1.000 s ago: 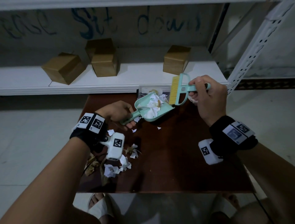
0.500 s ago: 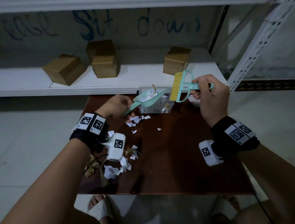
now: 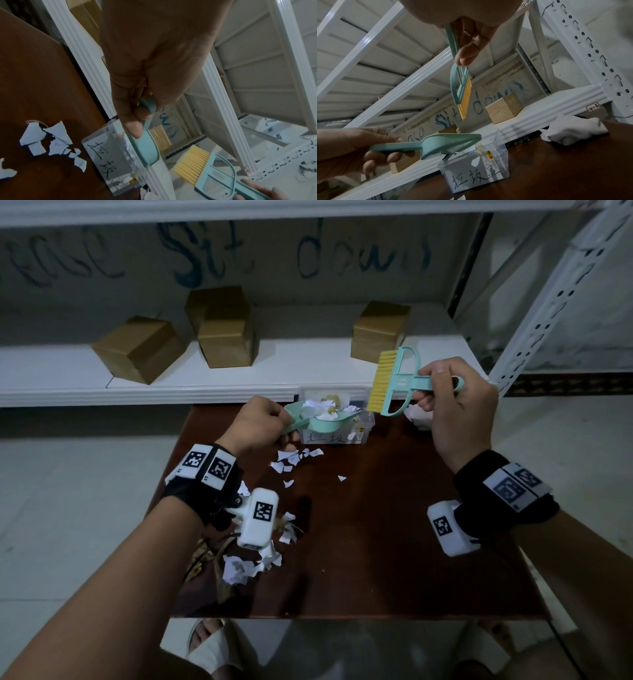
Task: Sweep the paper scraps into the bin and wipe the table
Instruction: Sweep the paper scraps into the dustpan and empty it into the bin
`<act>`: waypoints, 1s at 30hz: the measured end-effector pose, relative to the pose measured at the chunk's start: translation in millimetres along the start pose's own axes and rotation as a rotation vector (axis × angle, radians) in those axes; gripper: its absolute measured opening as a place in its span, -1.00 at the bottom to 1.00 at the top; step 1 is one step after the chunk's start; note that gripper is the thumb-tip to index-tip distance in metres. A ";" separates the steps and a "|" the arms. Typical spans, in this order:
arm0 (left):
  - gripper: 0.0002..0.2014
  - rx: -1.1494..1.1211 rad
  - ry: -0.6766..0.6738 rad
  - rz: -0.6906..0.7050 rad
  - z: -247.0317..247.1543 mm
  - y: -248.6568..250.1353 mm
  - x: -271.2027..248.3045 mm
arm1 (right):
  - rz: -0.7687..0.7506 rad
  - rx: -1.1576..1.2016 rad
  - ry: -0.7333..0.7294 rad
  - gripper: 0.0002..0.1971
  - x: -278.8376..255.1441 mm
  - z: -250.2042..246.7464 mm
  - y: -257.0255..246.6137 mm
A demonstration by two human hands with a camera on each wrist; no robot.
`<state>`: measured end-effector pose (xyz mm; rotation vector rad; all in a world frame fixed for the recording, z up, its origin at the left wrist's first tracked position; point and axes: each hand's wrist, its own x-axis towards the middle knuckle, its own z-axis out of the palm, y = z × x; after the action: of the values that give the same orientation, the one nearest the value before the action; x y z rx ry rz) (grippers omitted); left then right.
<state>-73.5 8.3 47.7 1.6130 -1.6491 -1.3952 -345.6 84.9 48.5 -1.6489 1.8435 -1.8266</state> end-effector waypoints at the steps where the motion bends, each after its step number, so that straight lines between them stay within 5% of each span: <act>1: -0.73 -0.034 -0.001 0.002 2.3 0.5 0.2 | -0.007 -0.001 0.010 -0.61 0.4 0.0 -0.7; 10: -0.72 -0.341 -0.006 0.024 13.0 8.2 -0.4 | -0.057 -0.047 0.023 -0.59 -0.4 0.7 1.5; 30: -0.72 -0.507 0.124 0.021 14.9 6.4 3.6 | -0.124 -0.090 -0.014 -0.61 -5.4 3.3 -1.1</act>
<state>-90.0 9.0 46.2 1.3471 -1.1180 -1.5147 -340.4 86.7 45.1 -1.8403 1.8846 -1.7968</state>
